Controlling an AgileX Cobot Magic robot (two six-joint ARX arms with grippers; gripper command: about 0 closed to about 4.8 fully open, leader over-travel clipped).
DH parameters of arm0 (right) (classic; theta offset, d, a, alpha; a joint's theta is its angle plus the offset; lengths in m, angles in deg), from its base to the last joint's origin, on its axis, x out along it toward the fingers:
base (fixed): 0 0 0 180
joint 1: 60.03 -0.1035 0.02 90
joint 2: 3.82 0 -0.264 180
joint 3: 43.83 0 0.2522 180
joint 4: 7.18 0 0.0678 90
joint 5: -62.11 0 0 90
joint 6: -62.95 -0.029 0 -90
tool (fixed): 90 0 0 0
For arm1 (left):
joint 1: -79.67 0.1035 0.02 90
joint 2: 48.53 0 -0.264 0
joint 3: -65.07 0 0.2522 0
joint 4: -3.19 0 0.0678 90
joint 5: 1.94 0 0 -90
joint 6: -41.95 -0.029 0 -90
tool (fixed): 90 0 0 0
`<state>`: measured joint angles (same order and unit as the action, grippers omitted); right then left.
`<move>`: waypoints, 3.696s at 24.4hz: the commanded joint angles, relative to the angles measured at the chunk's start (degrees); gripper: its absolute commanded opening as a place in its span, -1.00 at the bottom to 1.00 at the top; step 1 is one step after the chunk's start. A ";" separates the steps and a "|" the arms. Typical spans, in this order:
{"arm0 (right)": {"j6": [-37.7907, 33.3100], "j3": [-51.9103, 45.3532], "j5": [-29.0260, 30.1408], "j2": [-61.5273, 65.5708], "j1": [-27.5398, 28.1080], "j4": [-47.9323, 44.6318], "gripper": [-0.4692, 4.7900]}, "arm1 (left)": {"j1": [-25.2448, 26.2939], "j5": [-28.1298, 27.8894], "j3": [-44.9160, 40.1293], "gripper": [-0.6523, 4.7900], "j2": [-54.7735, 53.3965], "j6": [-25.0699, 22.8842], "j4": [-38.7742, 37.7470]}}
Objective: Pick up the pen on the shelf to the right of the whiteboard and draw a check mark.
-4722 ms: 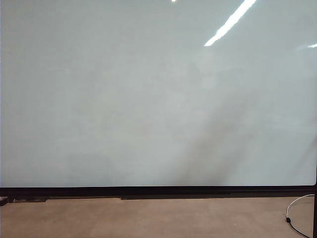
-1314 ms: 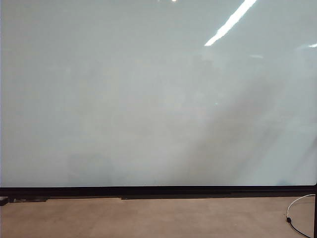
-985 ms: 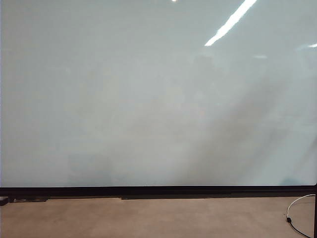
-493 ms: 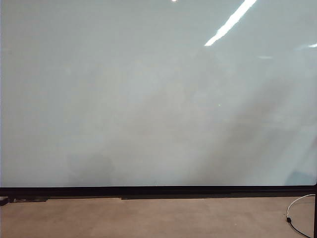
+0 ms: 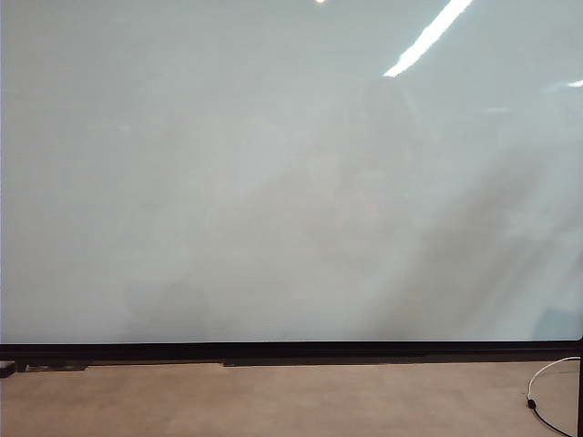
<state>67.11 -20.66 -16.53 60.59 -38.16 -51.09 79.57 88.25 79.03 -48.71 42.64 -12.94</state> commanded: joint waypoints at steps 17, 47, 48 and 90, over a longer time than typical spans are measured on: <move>1.92 6.49 15.08 18.51 6.14 -12.68 -0.05 | 0.00 0.00 0.15 -0.78 0.00 -0.24 0.72; -6.97 24.33 31.21 46.27 8.46 -23.23 0.17 | 0.00 0.02 0.15 -0.78 0.00 -0.24 0.72; -7.48 24.61 31.19 46.40 8.26 -23.26 0.17 | 0.00 0.02 0.17 -0.78 0.00 -0.24 0.74; -11.15 30.84 24.55 49.92 4.39 -23.15 -0.07 | 0.00 0.02 0.17 -0.78 0.00 -0.24 0.74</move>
<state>56.29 10.00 8.08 110.53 -33.73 -73.36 79.57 88.25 79.03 -48.71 42.64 -12.94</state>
